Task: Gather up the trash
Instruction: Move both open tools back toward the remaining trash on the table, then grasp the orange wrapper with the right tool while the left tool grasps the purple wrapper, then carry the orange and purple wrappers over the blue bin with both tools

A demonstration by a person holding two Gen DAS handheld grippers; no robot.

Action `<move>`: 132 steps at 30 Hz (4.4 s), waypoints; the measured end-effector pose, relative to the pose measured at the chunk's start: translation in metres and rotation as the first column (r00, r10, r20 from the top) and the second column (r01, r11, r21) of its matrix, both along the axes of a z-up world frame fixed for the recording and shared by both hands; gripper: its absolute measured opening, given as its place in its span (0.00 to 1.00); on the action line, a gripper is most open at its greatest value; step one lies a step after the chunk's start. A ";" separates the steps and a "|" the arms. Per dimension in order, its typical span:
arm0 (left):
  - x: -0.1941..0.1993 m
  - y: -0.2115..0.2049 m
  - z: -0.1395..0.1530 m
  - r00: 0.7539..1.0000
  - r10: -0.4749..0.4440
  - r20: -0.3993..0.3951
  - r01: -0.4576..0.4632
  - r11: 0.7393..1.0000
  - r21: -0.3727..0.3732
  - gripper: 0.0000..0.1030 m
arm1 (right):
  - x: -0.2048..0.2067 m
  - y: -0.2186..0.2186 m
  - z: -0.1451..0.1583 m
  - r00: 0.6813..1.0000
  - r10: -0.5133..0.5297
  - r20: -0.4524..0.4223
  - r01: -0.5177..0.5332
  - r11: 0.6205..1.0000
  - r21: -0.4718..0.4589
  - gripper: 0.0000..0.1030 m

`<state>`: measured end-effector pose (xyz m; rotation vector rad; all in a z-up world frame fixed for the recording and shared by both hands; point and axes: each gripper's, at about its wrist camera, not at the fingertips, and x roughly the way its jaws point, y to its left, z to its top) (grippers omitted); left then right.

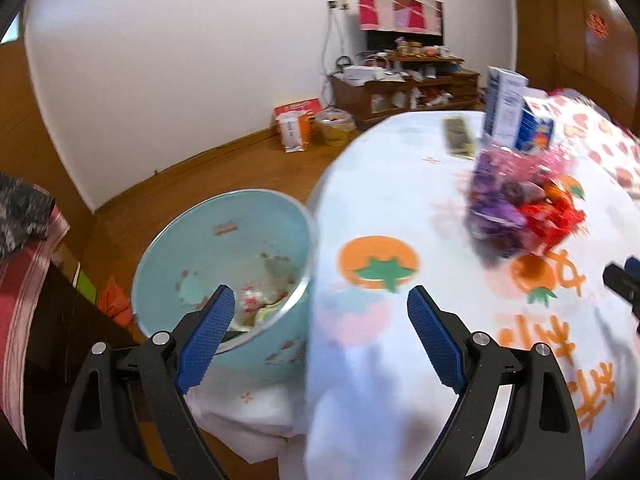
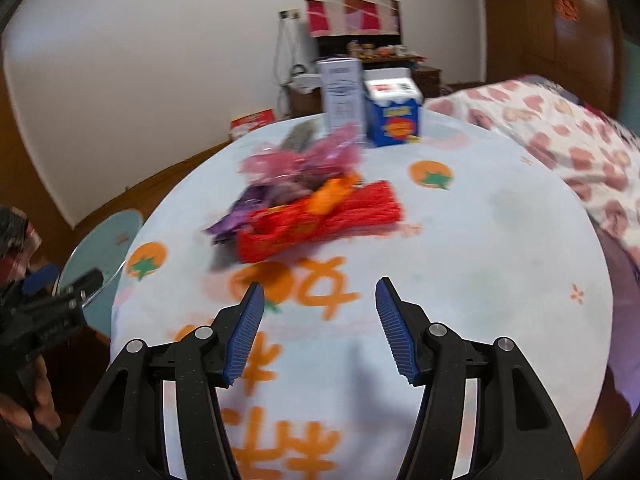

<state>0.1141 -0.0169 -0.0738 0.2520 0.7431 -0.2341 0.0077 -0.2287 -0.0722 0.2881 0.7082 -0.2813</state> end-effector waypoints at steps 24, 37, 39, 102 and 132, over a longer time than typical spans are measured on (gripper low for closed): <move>0.010 -0.048 -0.001 0.998 -0.051 -0.037 0.051 0.999 -0.005 0.84 | 0.064 -0.050 -0.008 0.999 0.053 -0.007 -0.048 0.953 0.300 0.19; 0.041 -0.137 -0.015 0.988 -0.132 -0.078 0.129 0.991 -0.044 0.83 | -0.021 -0.096 0.008 0.994 -0.106 0.026 0.102 0.988 0.119 0.19; 0.047 -0.151 -0.022 0.987 -0.130 -0.092 0.128 0.992 -0.020 0.76 | -0.021 -0.096 0.003 0.994 -0.104 0.015 0.102 0.987 0.124 0.19; -0.011 0.023 0.011 0.997 0.053 -0.050 -0.056 0.996 -0.069 0.33 | 0.014 0.063 0.035 0.972 0.232 0.046 -0.233 0.972 0.028 0.19; 0.066 0.132 0.012 0.947 0.320 -0.028 -0.321 0.945 -0.059 0.33 | 0.130 0.184 0.037 0.891 0.452 0.050 -0.453 0.891 0.013 0.19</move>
